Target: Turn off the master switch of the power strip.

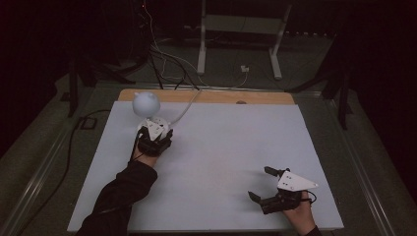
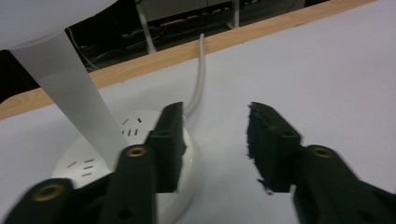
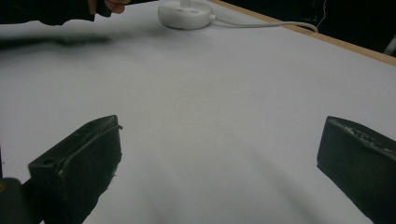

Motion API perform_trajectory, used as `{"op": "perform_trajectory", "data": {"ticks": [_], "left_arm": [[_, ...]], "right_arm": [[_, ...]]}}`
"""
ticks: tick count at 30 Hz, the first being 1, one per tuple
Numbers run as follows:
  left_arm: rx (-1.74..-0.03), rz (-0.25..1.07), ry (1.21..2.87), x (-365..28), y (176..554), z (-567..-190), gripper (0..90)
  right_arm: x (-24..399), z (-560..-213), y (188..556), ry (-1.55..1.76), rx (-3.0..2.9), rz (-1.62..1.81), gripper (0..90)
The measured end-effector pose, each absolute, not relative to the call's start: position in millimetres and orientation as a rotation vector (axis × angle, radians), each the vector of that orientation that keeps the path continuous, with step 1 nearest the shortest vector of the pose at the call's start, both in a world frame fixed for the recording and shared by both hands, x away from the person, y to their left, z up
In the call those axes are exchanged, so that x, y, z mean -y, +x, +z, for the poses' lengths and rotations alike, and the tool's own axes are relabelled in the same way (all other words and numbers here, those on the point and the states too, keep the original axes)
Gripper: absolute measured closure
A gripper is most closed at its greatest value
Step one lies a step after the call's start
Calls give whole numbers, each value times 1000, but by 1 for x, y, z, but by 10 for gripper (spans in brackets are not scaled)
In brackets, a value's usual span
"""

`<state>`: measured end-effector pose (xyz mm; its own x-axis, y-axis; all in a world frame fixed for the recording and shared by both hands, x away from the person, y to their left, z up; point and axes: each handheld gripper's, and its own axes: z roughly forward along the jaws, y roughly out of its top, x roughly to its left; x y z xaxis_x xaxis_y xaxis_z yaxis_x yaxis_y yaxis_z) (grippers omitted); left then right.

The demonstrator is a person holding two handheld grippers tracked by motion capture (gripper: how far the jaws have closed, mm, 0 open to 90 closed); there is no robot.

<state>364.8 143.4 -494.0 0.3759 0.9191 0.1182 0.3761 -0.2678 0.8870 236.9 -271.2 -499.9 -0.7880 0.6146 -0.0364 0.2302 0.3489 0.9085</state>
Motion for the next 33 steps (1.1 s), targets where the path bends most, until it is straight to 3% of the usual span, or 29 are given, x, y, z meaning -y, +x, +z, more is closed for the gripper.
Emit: {"op": "perform_trajectory", "data": {"ticks": [16,33], "left_arm": [[-1178,939,1861,-144,384,-506,900],[-1158,1027,1984,-142,400,-518,900]], "right_arm": [[272,-501,238,744,-2248,1421,0],[272,-501,238,744,-2252,1421,0]]}}
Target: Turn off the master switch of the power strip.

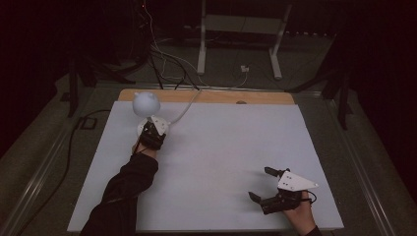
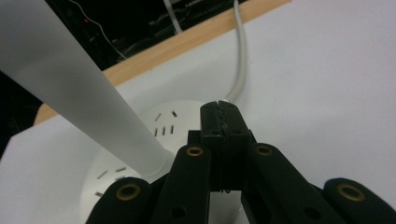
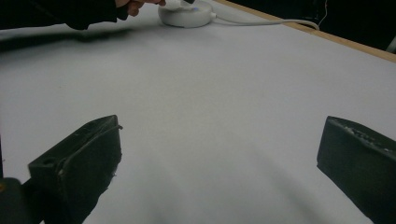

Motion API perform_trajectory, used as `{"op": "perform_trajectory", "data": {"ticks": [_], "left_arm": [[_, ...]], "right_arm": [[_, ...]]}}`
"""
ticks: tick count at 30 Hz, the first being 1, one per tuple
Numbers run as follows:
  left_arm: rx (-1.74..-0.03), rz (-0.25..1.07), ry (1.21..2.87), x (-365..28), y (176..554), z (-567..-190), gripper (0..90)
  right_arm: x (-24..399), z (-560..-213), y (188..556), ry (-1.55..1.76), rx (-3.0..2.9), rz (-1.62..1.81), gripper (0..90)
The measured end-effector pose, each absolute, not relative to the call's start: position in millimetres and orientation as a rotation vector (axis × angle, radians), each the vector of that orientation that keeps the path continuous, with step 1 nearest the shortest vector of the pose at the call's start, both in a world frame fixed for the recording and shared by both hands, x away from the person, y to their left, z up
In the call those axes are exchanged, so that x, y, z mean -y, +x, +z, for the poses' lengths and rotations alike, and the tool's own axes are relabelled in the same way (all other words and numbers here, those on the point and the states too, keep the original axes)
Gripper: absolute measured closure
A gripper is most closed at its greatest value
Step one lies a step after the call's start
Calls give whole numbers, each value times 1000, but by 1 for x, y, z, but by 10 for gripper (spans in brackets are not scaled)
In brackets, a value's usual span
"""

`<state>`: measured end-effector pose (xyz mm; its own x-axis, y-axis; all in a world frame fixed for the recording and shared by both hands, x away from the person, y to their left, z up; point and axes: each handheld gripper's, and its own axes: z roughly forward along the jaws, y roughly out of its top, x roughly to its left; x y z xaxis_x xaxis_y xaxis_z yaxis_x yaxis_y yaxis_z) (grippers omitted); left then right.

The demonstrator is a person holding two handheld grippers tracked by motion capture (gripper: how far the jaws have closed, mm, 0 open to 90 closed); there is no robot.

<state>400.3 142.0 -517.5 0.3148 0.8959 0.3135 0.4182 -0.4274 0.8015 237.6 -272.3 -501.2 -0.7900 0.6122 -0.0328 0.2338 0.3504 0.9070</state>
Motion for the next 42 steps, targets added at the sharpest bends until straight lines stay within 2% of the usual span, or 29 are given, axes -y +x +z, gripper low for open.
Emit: {"op": "perform_trajectory", "data": {"ticks": [28,42], "left_arm": [[-1146,1057,2081,-140,408,-523,900],[-1088,1072,2170,-138,410,-520,900]], "right_arm": [[272,-501,237,742,-2256,1418,0],[270,-501,237,735,-2265,1415,0]]}}
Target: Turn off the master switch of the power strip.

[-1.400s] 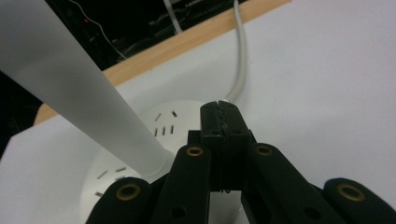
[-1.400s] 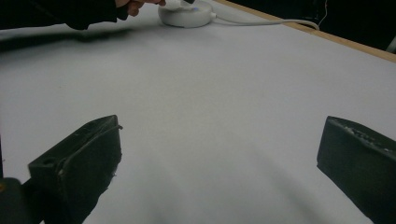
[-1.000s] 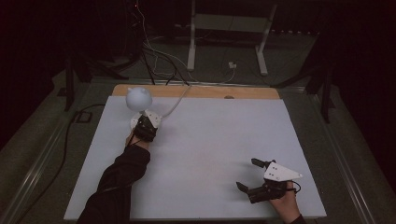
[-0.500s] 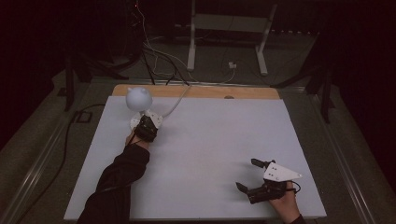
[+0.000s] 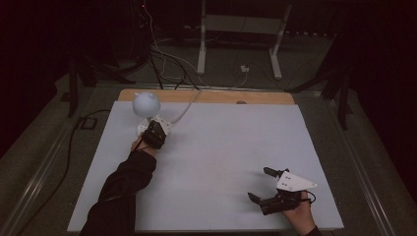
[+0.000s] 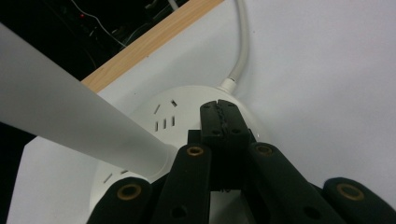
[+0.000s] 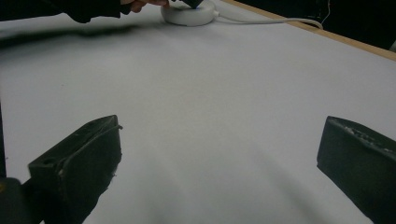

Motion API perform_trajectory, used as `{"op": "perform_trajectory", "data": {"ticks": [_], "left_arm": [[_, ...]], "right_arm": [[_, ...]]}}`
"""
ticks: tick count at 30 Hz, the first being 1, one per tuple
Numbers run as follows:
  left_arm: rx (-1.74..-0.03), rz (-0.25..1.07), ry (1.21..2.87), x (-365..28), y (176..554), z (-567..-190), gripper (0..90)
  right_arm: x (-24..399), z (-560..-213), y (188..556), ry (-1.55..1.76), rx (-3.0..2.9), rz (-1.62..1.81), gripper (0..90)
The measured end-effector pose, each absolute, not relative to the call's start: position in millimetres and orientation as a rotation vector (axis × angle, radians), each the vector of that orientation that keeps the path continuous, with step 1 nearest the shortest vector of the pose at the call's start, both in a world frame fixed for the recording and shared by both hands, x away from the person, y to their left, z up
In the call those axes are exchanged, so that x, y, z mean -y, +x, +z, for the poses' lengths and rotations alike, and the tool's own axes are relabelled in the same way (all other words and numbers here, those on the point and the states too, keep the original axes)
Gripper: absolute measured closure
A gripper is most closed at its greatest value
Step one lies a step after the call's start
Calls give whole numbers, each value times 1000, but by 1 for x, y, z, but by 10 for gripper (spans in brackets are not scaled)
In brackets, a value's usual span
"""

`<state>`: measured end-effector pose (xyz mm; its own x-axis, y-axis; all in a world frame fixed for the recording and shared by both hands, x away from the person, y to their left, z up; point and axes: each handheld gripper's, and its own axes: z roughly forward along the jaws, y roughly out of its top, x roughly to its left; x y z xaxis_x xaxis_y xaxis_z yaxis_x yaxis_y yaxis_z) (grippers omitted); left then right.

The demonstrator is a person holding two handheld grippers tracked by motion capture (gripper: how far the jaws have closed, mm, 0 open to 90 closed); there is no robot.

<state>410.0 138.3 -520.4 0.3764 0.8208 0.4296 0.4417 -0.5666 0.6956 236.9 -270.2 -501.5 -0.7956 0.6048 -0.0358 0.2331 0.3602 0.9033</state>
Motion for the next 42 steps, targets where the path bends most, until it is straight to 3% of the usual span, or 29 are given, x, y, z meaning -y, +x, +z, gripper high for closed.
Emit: {"op": "perform_trajectory", "data": {"ticks": [9,24,32,42], "left_arm": [[-1066,1089,2203,-137,410,-520,900],[-1075,987,2290,-138,419,-511,900],[-1059,1042,2302,-134,419,-513,900],[-1076,1023,2185,-143,417,-509,900]], "right_arm": [[270,-501,236,732,-2261,1417,0],[269,-500,236,731,-2261,1425,0],[270,-500,236,732,-2259,1426,0],[271,-502,238,747,-2261,1420,0]]}}
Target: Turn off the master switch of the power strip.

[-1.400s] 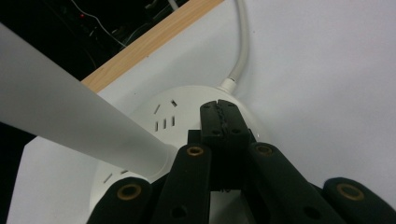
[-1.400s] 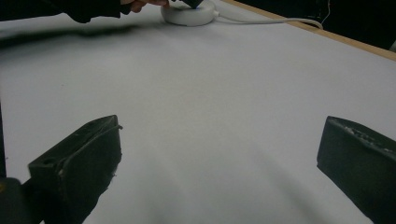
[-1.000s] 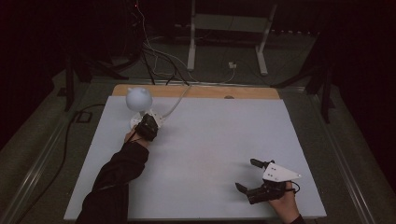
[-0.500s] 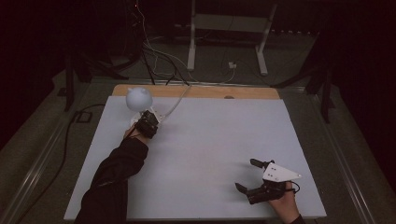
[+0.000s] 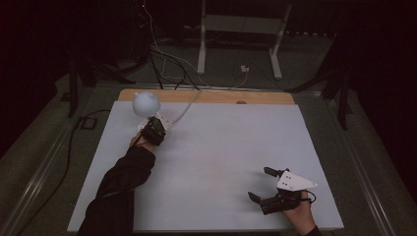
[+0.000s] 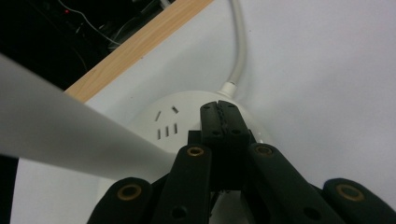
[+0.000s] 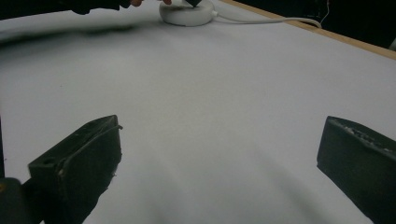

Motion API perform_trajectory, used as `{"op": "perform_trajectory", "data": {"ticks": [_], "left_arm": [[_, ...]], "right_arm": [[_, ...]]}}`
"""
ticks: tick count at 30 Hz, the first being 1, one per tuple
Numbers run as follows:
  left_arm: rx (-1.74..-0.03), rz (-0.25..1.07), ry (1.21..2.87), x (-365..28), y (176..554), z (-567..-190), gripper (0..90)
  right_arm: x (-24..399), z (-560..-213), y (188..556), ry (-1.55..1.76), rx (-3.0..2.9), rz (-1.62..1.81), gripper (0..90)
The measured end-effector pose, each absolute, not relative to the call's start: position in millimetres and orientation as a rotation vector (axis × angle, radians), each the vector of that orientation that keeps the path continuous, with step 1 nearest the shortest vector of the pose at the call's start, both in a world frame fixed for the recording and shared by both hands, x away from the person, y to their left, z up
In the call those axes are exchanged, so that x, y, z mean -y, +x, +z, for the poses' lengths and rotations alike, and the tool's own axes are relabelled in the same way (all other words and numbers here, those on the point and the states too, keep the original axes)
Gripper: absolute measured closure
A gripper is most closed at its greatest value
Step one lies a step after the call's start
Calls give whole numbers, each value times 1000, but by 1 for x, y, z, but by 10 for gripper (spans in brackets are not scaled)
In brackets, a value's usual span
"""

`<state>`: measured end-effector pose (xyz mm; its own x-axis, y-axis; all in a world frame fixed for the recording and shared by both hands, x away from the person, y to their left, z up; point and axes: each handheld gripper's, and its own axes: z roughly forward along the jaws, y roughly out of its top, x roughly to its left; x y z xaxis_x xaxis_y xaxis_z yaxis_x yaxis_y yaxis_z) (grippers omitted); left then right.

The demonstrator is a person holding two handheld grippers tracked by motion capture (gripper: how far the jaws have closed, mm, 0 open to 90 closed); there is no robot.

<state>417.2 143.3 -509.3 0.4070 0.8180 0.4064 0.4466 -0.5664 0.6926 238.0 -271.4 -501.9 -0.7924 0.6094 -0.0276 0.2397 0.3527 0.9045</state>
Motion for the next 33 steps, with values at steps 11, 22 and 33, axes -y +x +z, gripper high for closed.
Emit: {"op": "perform_trajectory", "data": {"ticks": [11,22,33], "left_arm": [[-1046,917,2139,-141,407,-486,900],[-1021,814,2161,-133,397,-475,487],[-978,551,2197,-124,386,-467,8]], "right_arm": [[271,-502,238,746,-2261,1418,0],[271,-502,238,748,-2260,1418,0],[272,-501,237,744,-2257,1420,0]]}}
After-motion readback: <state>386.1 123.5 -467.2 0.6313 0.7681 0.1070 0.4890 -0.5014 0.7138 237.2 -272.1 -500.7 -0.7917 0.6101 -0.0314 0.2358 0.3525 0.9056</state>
